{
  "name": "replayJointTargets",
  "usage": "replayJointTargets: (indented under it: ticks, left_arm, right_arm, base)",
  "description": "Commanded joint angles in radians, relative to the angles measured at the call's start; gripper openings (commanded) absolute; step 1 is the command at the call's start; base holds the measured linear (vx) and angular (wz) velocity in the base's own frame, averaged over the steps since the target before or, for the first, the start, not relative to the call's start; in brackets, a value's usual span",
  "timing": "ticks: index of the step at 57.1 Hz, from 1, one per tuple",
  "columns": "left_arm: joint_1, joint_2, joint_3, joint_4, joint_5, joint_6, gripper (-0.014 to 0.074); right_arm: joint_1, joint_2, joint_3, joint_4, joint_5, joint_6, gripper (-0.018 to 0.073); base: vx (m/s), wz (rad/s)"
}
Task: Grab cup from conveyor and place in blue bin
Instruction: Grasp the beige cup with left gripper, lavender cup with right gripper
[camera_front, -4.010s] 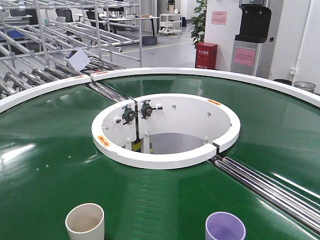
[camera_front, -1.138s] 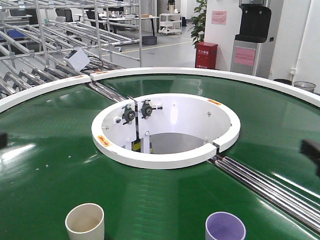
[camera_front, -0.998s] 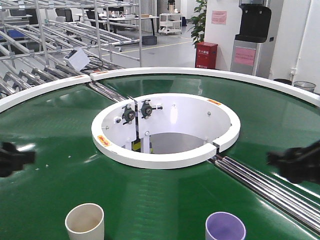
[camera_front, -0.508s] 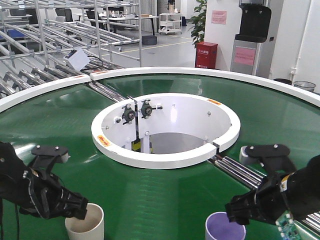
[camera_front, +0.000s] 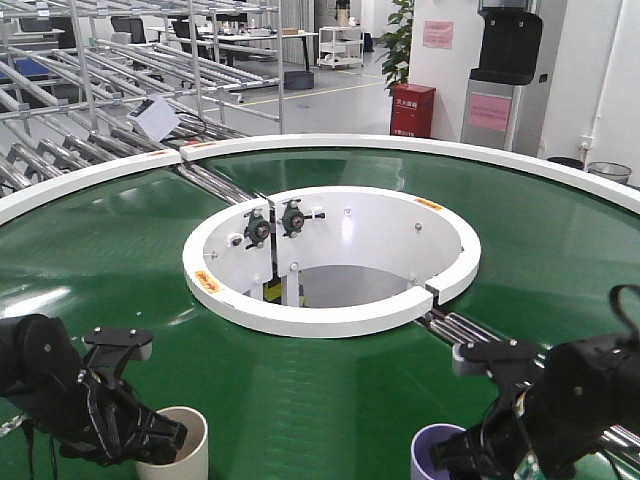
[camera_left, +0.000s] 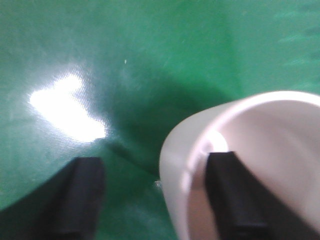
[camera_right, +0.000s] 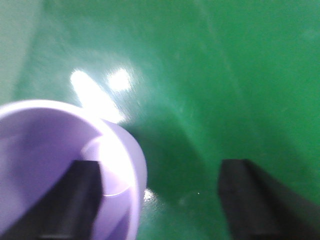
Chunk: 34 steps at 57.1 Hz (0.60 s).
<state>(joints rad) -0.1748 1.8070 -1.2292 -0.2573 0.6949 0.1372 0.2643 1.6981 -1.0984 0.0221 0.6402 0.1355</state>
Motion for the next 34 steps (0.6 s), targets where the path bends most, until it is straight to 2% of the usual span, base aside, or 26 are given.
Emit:
replayJointTargets:
  ticks: [1,8,10,20,34]
  left_arm:
    - [-0.007,-0.036,-0.034,-0.023,-0.037,0.0,0.0345]
    - [-0.007,-0.06,-0.034,-0.021,-0.035,0.008,0.0067]
    - [-0.007,-0.074,-0.034,-0.021,-0.033,0.019,-0.001]
    - [-0.007,-0.183,-0.034,-0.02,0.009,0.042,-0.0003]
    - [-0.007,-0.429,-0.034,-0.013,0.094,0.041,-0.0002]
  right_arm:
    - [0.0,-0.014,-0.031,-0.007,-0.045,0.009,0.0296]
    - [0.0,-0.032,-0.031,-0.008,-0.043,0.026,0.0004]
    - [0.0,-0.047,-0.031,-0.01,-0.044,0.026,-0.0016]
    - [0.0,-0.177,-0.031,-0.035,-0.026,0.026,-0.0013]
    - [0.0,-0.429,-0.031,-0.038,0.06,0.026,-0.0011]
  base:
    - [0.0,0.0]
    - [0.0,0.0]
    - [0.0,0.0]
    - [0.0,0.0]
    - [0.0,0.0]
